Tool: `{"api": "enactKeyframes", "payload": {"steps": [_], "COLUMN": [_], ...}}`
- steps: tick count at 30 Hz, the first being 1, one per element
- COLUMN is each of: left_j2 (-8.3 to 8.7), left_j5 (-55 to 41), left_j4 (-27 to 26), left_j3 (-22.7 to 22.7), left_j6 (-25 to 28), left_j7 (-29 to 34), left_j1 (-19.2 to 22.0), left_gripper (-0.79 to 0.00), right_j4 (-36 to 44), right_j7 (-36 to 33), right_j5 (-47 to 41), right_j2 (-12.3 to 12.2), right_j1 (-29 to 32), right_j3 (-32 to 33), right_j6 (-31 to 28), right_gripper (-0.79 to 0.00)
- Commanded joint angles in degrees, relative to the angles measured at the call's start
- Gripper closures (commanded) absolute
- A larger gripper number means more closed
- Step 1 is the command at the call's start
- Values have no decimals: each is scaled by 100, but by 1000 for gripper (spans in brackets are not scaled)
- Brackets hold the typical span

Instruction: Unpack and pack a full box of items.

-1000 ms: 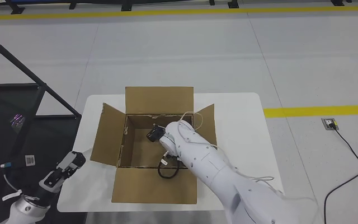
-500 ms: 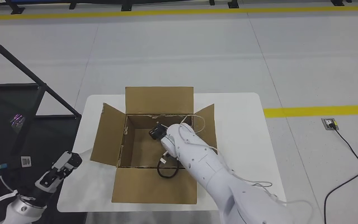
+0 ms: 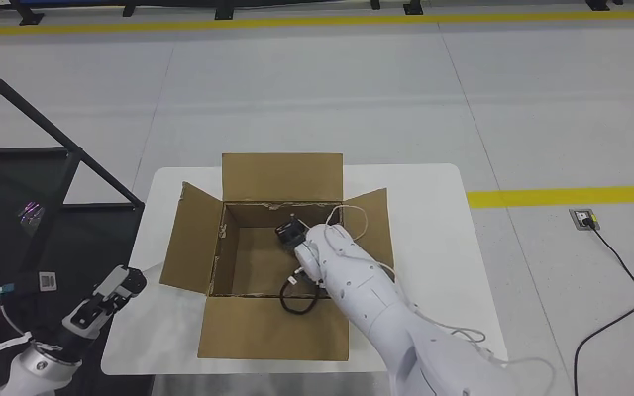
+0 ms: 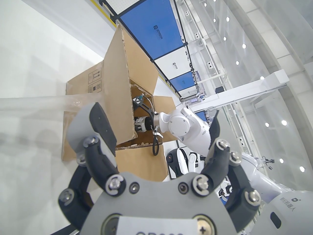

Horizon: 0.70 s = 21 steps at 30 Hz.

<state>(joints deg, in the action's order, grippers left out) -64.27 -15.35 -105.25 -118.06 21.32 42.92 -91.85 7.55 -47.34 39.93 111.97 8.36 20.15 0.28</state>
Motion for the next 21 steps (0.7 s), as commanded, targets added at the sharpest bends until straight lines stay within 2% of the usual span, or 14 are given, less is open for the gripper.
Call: {"api": "enactKeyframes", "payload": {"steps": [1, 8, 12, 13, 21], "left_j2": [7, 21, 21, 21, 21], "left_j5": [6, 36, 36, 36, 36], "left_j4": [-1, -5, -5, -5, -5], "left_j3": [2, 2, 2, 2, 2], "left_j6": [-29, -50, -50, -50, -50], "left_j7": [-2, -33, -33, -33, -33], "left_j1": [2, 5, 5, 5, 5], "left_gripper": [-785, -785, -785, -785, -785], "right_j4": [26, 55, 55, 55, 55], "right_j7": [-4, -25, -25, -25, -25], "right_j5": [103, 237, 237, 237, 237], "right_j2": [5, 16, 16, 16, 16], "right_j1": [21, 59, 59, 59, 59], "right_j3": [-28, -51, -51, -51, -51], "right_j6": [140, 272, 272, 272, 272], "right_gripper": [-357, -259, -105, 0, 0]}}
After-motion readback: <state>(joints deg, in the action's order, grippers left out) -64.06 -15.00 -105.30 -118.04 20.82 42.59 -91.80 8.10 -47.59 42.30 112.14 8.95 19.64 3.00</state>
